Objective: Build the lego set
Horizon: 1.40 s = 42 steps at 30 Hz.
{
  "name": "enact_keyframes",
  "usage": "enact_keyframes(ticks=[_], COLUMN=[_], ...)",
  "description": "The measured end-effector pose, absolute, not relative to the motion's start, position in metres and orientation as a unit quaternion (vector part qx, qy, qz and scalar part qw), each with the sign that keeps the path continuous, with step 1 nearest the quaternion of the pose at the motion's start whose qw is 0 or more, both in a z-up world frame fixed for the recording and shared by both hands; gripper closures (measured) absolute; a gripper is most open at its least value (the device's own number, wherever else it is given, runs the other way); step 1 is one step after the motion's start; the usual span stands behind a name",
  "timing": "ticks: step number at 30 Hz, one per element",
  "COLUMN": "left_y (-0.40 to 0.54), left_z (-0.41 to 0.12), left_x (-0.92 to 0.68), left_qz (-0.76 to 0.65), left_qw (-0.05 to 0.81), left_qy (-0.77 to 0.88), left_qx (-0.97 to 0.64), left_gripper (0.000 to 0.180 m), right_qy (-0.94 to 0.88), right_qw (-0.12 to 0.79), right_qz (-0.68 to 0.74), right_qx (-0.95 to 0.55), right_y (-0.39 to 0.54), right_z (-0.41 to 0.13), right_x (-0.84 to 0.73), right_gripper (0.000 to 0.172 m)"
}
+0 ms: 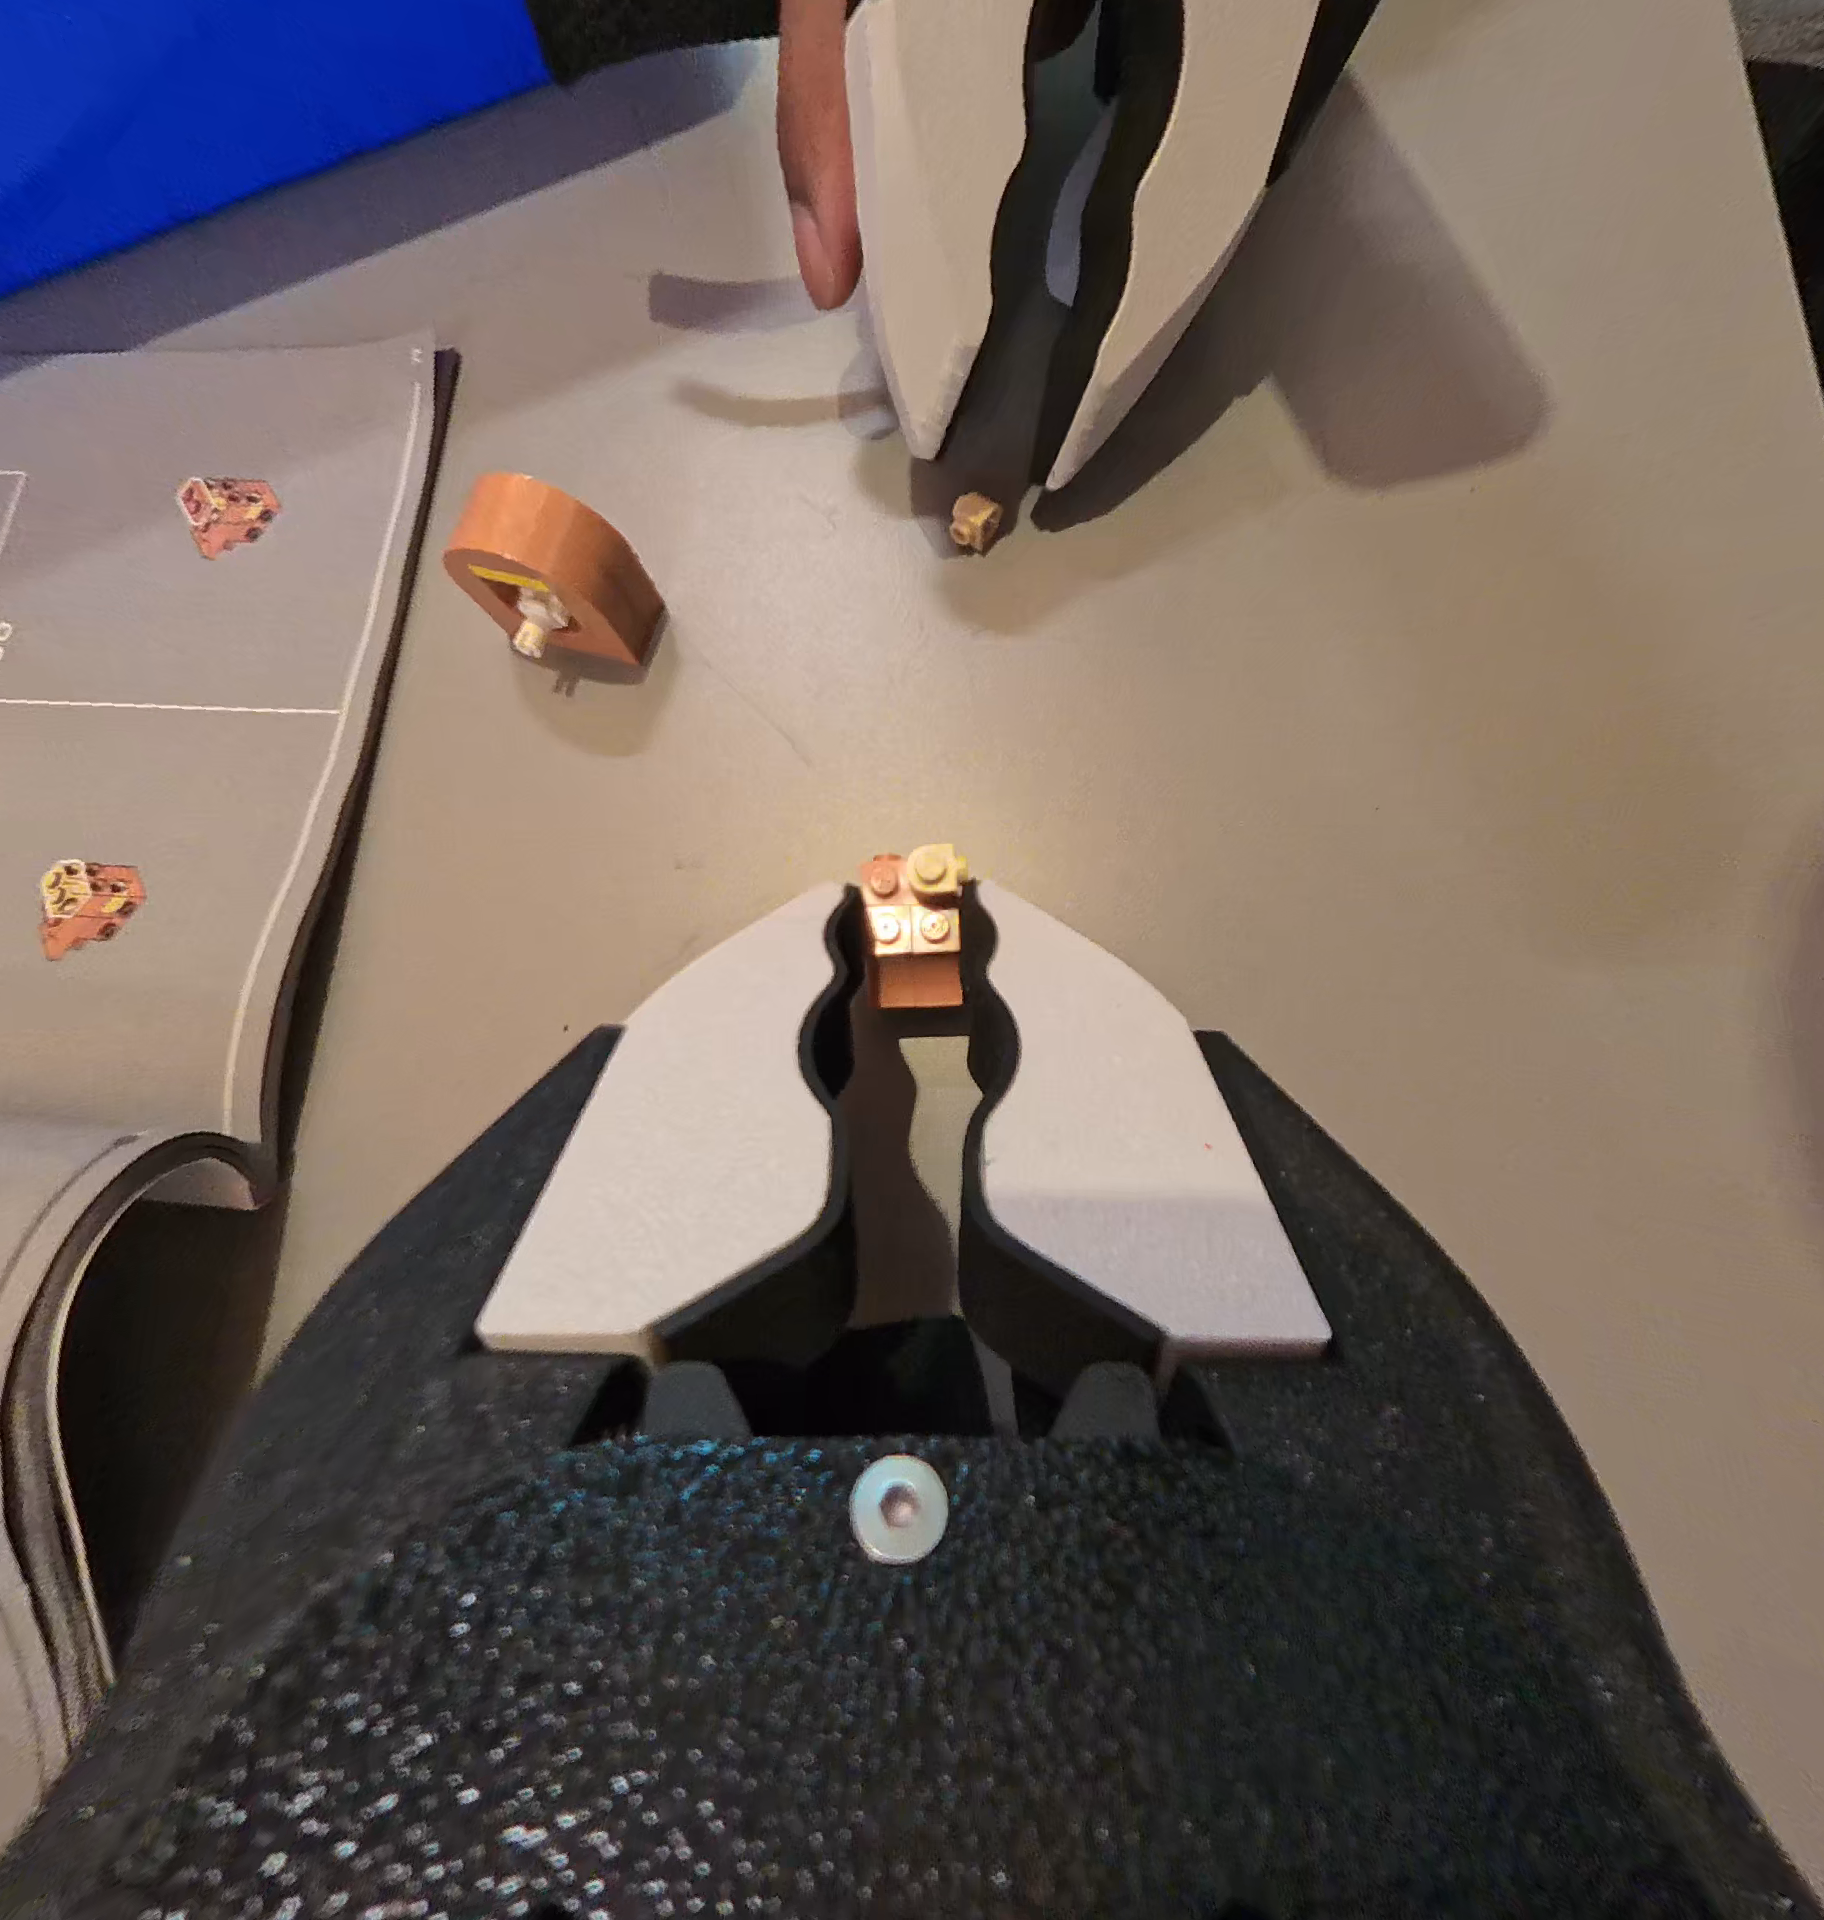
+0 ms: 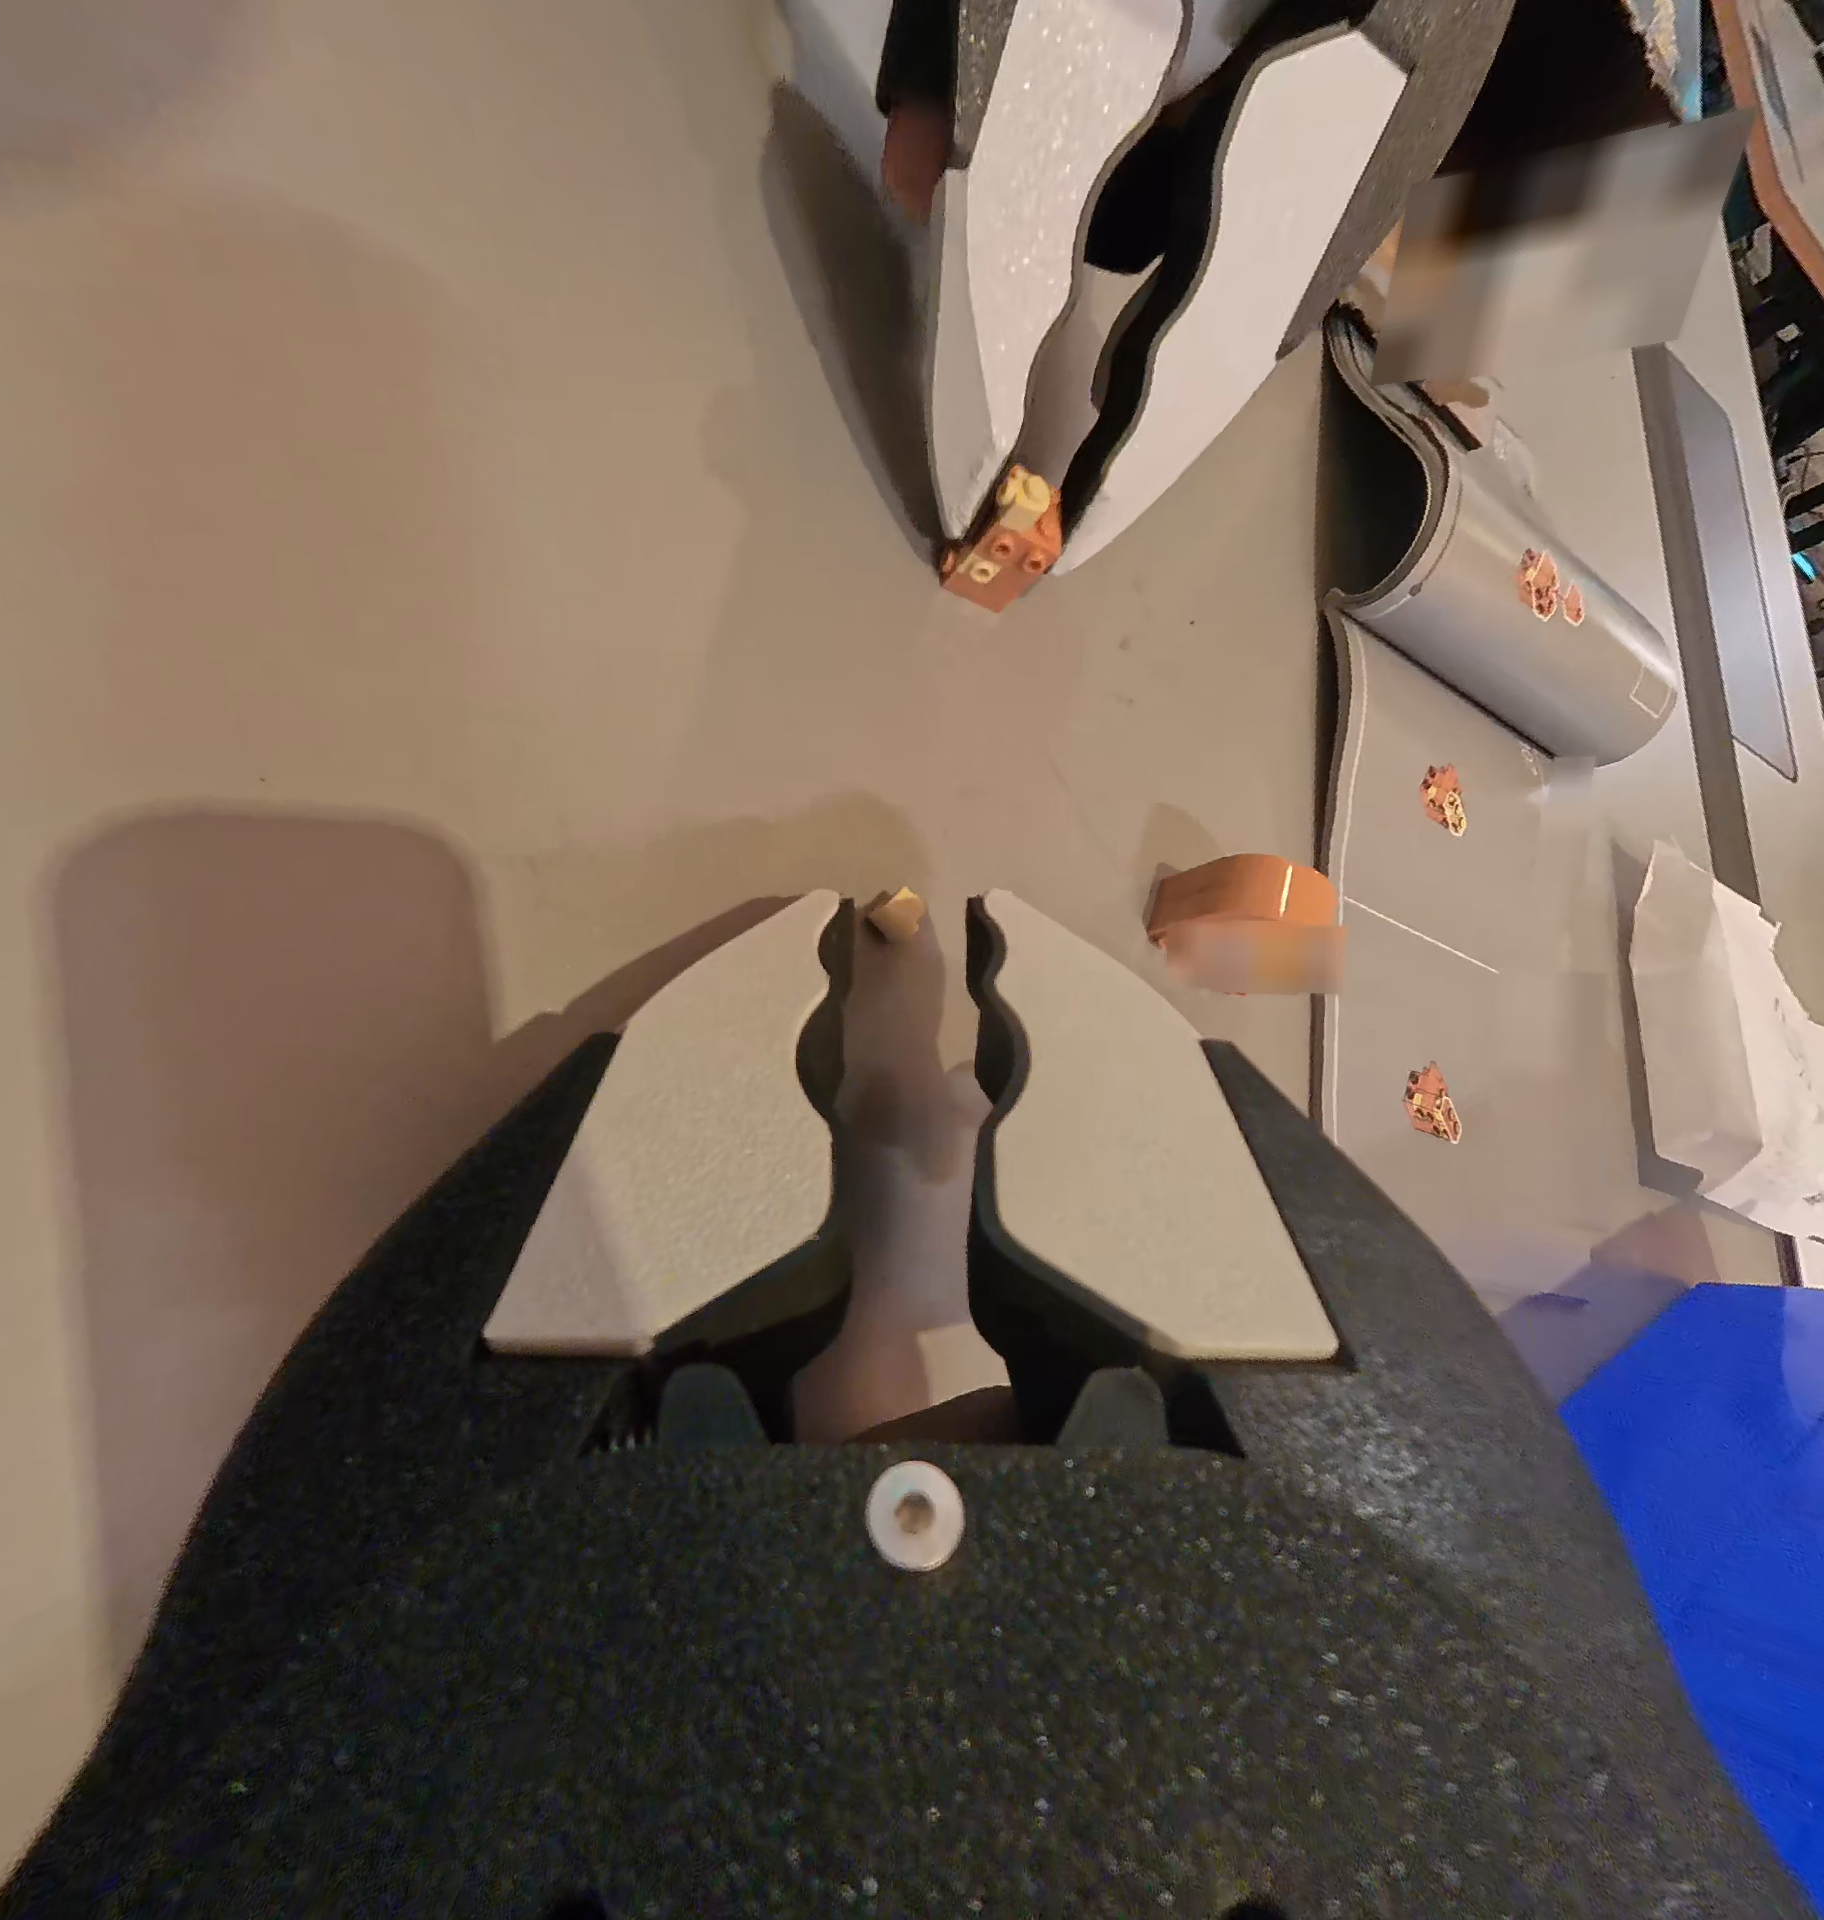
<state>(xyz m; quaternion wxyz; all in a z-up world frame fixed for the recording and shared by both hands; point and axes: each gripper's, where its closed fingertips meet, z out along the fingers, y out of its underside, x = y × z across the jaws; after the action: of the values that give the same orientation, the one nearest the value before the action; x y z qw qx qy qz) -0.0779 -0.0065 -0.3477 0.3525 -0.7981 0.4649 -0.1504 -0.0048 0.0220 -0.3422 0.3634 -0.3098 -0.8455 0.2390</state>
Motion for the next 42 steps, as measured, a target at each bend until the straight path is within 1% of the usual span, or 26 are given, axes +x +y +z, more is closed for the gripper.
enact_keyframes(ticks=[8, 9, 10, 13, 18, 22, 27, 30, 32, 35, 37, 40, 42], left_y=[-0.008, -0.007, -0.007, -0.01, -0.009, -0.009, -0.014, -0.021, -0.026, -0.03, -0.032, -0.035, -0.039], left_z=[-0.348, -0.348, -0.349, -0.348, -0.337, -0.328, -0.308, -0.298, -0.29, -0.28, -0.274, -0.266, -0.265], left_x=[-0.075, -0.076, -0.077, -0.077, -0.081, -0.087, -0.094, -0.09, -0.082, -0.072, -0.073, -0.078, -0.079], left_qz=[-0.151, -0.147, -0.142, -0.14, -0.137, -0.109, -0.054, -0.038, -0.057, -0.099, -0.112, -0.116, -0.121], left_qw=[0.355, 0.357, 0.357, 0.356, 0.37, 0.376, 0.402, 0.433, 0.458, 0.494, 0.514, 0.54, 0.543], left_qy=[0.47, 0.47, 0.473, 0.478, 0.473, 0.466, 0.439, 0.41, 0.387, 0.351, 0.331, 0.309, 0.31], left_qx=[-0.794, -0.793, -0.793, -0.791, -0.787, -0.793, -0.802, -0.802, -0.798, -0.789, -0.784, -0.774, -0.771], left_gripper=[0.163, 0.162, 0.155, 0.148, 0.149, 0.15, 0.151, 0.152, 0.154, 0.156, 0.157, 0.158, 0.159], right_qy=[-0.845, -0.845, -0.847, -0.848, -0.855, -0.868, -0.852, -0.823, -0.798, -0.788, -0.785, -0.793, -0.809], right_qw=[0.354, 0.353, 0.35, 0.339, 0.298, 0.264, 0.216, 0.227, 0.233, 0.217, 0.214, 0.259, 0.293], right_qz=[0.241, 0.241, 0.241, 0.245, 0.212, 0.166, 0.195, 0.213, 0.214, 0.2, 0.19, 0.13, 0.087], right_qx=[-0.32, -0.32, -0.321, -0.325, -0.367, -0.386, -0.435, -0.475, -0.514, -0.54, -0.55, -0.536, -0.502], right_y=[0.027, 0.028, 0.028, 0.026, 0.028, 0.028, 0.023, 0.024, 0.029, 0.029, 0.027, 0.034, 0.031], right_z=[-0.343, -0.343, -0.344, -0.345, -0.352, -0.352, -0.352, -0.349, -0.348, -0.355, -0.355, -0.35, -0.343], right_x=[-0.002, -0.001, 0.0, 0.003, 0.003, 0.003, 0.002, -0.005, -0.009, -0.008, -0.009, -0.014, -0.017], right_gripper=[0.15, 0.15, 0.151, 0.153, 0.161, 0.159, 0.155, 0.152, 0.152, 0.162, 0.163, 0.163, 0.162])
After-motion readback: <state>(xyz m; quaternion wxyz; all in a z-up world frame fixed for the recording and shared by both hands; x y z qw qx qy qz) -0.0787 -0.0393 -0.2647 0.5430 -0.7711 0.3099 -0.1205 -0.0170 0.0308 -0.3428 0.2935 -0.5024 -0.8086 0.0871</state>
